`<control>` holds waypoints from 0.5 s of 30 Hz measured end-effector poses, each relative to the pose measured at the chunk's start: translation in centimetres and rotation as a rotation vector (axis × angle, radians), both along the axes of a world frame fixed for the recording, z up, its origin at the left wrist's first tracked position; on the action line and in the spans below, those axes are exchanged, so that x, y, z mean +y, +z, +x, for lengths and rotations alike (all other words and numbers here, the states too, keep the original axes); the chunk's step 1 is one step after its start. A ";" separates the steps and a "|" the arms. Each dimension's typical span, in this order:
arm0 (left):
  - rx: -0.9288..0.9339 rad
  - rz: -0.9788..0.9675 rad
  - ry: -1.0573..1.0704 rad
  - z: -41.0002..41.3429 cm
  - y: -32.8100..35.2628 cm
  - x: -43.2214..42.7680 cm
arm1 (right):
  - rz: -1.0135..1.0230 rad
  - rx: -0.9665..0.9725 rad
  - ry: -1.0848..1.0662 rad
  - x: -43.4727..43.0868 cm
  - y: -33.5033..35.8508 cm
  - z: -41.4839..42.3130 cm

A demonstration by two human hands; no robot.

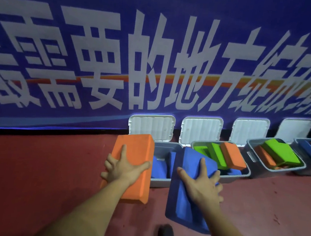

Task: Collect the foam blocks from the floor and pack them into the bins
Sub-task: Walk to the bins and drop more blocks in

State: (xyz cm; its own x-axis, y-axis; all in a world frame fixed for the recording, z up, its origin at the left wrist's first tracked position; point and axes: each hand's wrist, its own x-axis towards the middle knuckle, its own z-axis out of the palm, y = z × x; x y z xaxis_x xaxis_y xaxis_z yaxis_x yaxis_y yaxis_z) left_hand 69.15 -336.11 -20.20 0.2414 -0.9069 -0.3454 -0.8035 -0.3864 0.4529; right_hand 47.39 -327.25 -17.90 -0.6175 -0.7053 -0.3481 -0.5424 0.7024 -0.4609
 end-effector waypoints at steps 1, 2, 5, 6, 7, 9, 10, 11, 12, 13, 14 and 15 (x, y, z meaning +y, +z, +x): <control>0.001 0.003 0.000 -0.7 -0.4 -1.5 | 0.007 0.005 0.013 -1.8 -0.5 -0.8; -0.001 0.005 0.003 -1.4 -0.9 -3.0 | 0.015 0.011 0.026 -3.8 -1.1 -1.6; -0.040 0.006 0.013 -3.1 -1.8 -7.9 | 0.036 0.020 0.064 -10.0 -2.9 -4.1; -0.041 0.011 0.029 -3.5 -2.1 -9.4 | 0.047 0.021 0.084 -12.1 -3.5 -4.8; -0.043 0.013 0.050 -3.9 -2.3 -10.9 | 0.053 0.015 0.103 -14.1 -4.1 -5.5; -0.063 0.021 0.090 -5.0 -2.8 -13.7 | 0.063 0.002 0.148 -18.2 -5.1 -6.8; -0.074 0.033 0.112 -5.6 -3.0 -15.0 | 0.069 0.005 0.180 -20.1 -5.5 -7.4; -0.085 0.042 0.132 -6.2 -3.2 -16.2 | 0.066 0.012 0.206 -21.8 -5.7 -7.8; -0.095 0.046 0.145 -6.9 -3.4 -17.4 | 0.056 0.020 0.228 -23.4 -5.9 -8.2; -0.101 0.049 0.153 -7.5 -3.6 -18.4 | 0.049 0.030 0.253 -24.9 -6.0 -8.7; -0.103 0.053 0.156 -8.1 -3.8 -19.4 | 0.049 0.038 0.275 -26.1 -6.1 -9.2; -0.103 0.058 0.155 -8.7 -4.1 -20.2 | 0.050 0.043 0.287 -27.0 -6.4 -9.7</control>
